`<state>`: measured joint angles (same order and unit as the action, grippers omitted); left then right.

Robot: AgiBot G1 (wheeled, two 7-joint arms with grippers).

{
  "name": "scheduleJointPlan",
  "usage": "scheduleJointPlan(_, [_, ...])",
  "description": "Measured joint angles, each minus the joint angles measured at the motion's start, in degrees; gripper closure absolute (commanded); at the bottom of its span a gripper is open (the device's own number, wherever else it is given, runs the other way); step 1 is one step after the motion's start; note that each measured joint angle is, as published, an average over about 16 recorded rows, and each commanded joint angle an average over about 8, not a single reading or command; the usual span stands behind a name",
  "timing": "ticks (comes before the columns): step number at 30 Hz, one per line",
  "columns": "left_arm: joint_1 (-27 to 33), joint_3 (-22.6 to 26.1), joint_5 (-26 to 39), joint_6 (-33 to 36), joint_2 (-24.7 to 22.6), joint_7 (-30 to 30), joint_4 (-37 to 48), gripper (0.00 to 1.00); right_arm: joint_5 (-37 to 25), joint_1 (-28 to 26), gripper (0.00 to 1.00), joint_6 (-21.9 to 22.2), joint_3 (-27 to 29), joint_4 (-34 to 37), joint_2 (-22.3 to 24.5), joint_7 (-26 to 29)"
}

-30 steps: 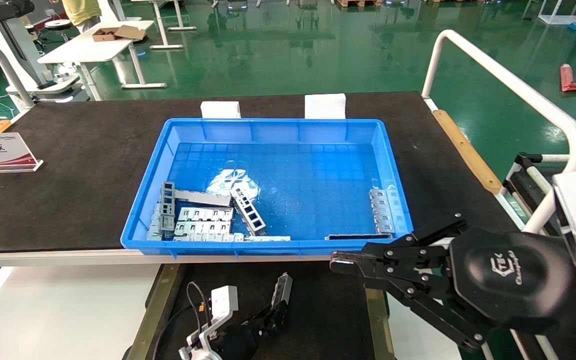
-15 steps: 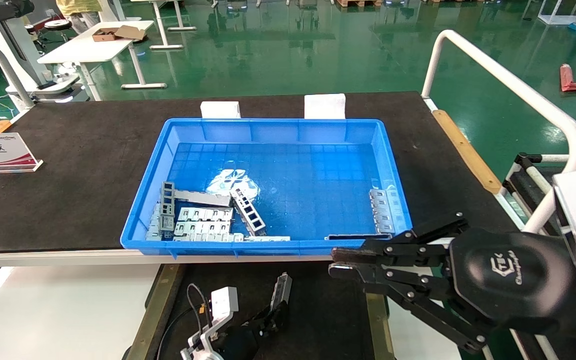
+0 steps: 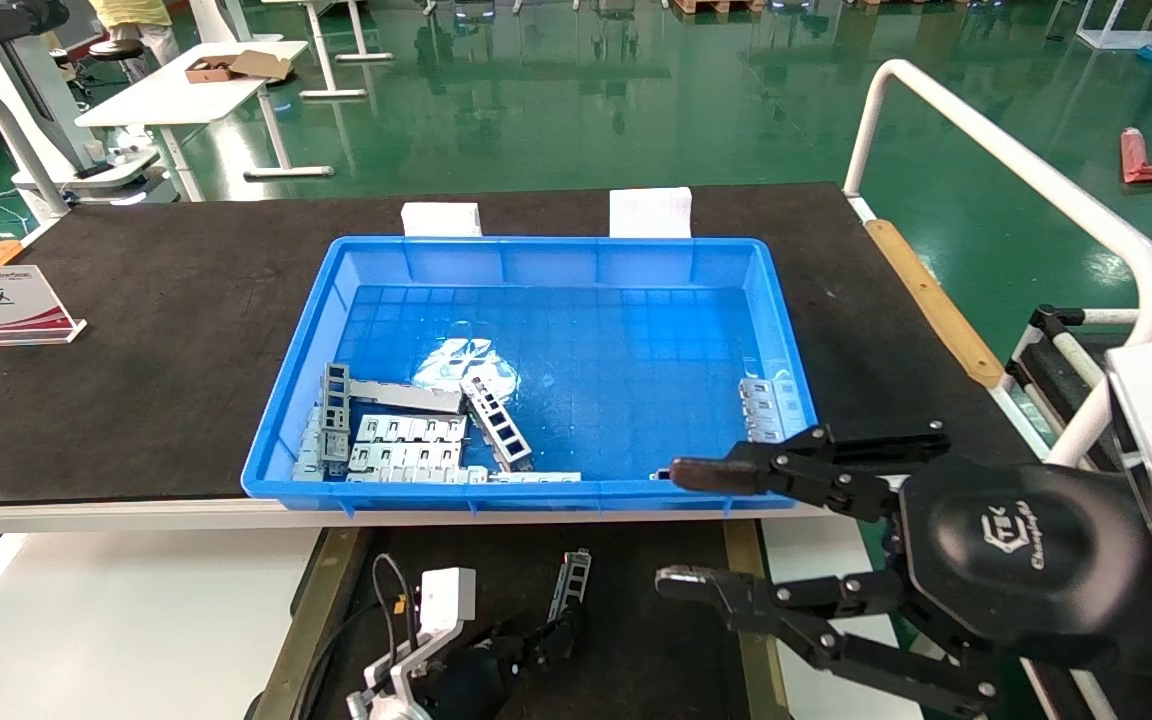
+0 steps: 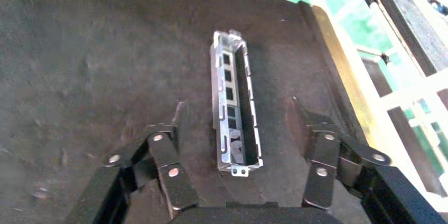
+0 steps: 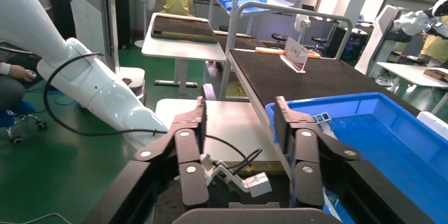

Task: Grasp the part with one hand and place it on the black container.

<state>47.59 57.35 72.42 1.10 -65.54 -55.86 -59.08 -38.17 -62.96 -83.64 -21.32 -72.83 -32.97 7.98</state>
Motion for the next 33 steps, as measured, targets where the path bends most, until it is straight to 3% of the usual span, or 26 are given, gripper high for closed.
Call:
scheduleJointPlan(9, [-0.7,0.8,2.6,3.5,8.7,3.4,-11.2,0.0,0.0,0.0,0.0,0.0,0.0,0.0,0.0,0.0])
scheduleJointPlan(17, [-1.0,-1.2,1.9,11.4,15.5,9.2,-17.6,0.0,0.0,0.0,0.0,0.0,0.0,0.0,0.0,0.0])
scheduleJointPlan(33, [-1.9,-14.7,-16.8,39.5,23.9,33.9,-17.8,0.0,0.0,0.0,0.0,0.0,0.0,0.0,0.0,0.0])
